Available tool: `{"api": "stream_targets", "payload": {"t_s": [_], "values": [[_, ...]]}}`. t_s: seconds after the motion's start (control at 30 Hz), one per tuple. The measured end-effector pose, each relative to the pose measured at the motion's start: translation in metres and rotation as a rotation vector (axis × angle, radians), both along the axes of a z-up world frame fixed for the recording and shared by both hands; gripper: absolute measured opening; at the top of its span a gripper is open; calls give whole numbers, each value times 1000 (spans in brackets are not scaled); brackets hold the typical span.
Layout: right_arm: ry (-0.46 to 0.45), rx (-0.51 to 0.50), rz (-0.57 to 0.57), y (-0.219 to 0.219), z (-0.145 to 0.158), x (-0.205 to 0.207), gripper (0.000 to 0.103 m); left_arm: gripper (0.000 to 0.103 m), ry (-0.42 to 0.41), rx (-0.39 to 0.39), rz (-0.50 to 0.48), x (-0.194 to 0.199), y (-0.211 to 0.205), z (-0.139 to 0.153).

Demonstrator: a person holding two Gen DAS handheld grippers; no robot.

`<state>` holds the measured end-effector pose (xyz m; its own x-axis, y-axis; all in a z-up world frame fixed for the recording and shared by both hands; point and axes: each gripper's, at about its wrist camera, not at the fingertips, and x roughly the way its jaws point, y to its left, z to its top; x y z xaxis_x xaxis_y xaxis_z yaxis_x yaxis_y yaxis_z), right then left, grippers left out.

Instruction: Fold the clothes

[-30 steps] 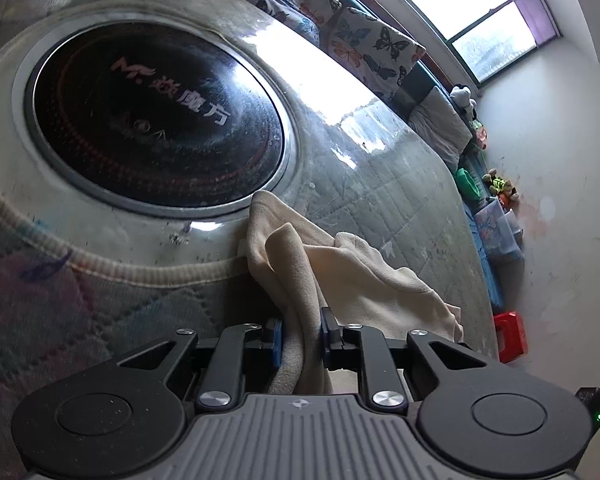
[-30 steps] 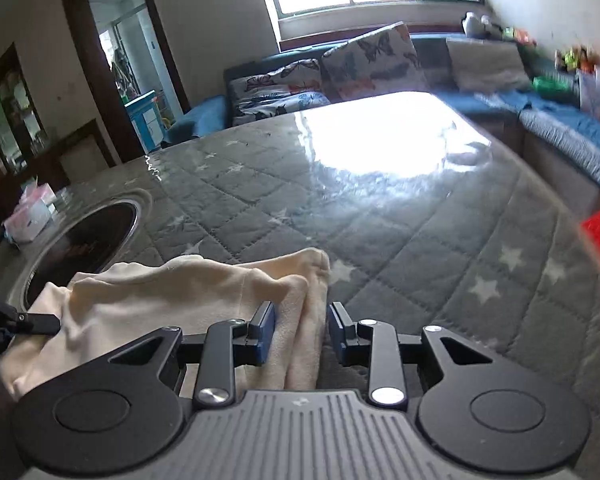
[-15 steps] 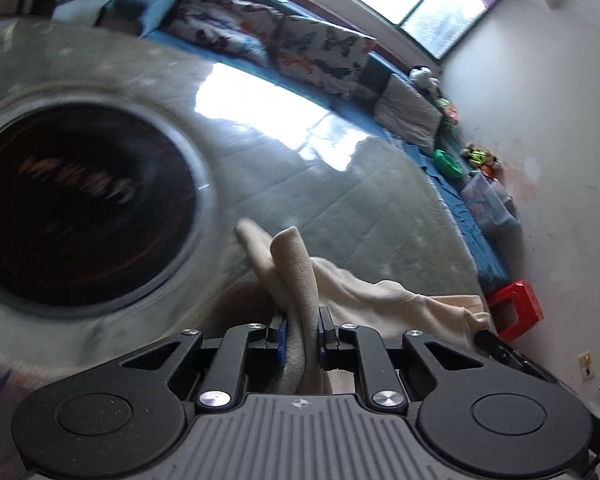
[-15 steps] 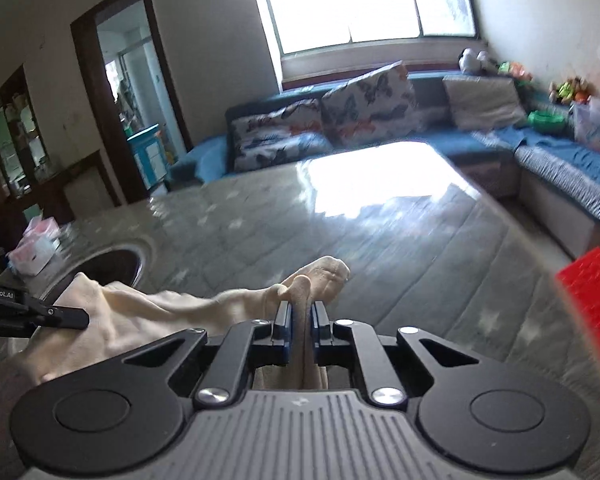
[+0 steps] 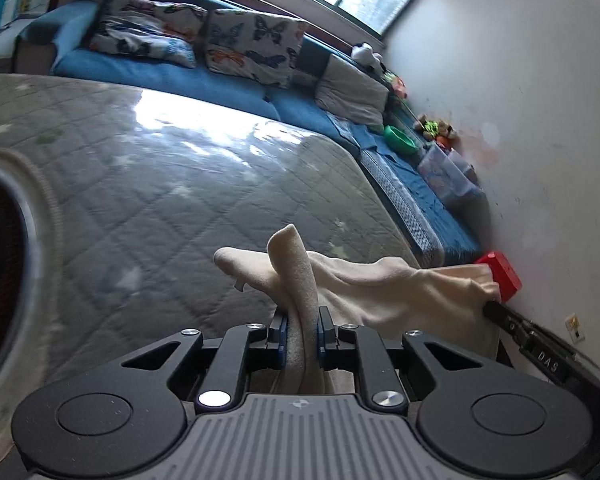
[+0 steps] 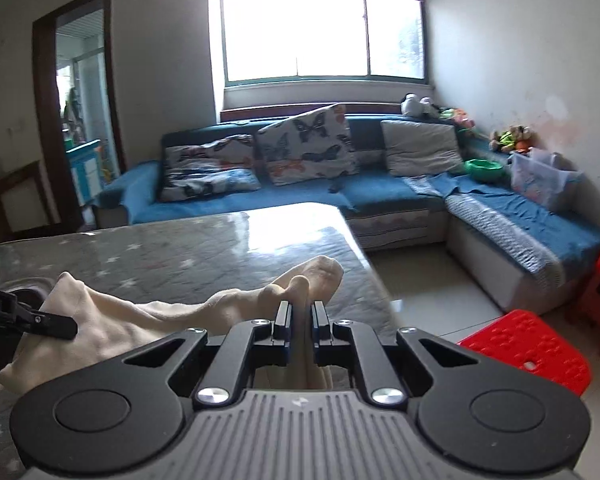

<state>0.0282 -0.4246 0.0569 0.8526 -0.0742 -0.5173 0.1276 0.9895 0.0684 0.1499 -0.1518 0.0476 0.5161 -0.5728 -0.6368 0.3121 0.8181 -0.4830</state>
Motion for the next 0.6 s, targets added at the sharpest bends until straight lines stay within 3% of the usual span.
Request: {"api": "stream_targets", "payload": {"t_s": [0.27, 0.6], "values": [[83, -11, -55, -17, -30, 24, 9, 16, 39, 76, -15, 13, -15, -29], [161, 0, -89, -29, -60, 37, 9, 16, 70, 96, -40, 12, -2, -37]]}}
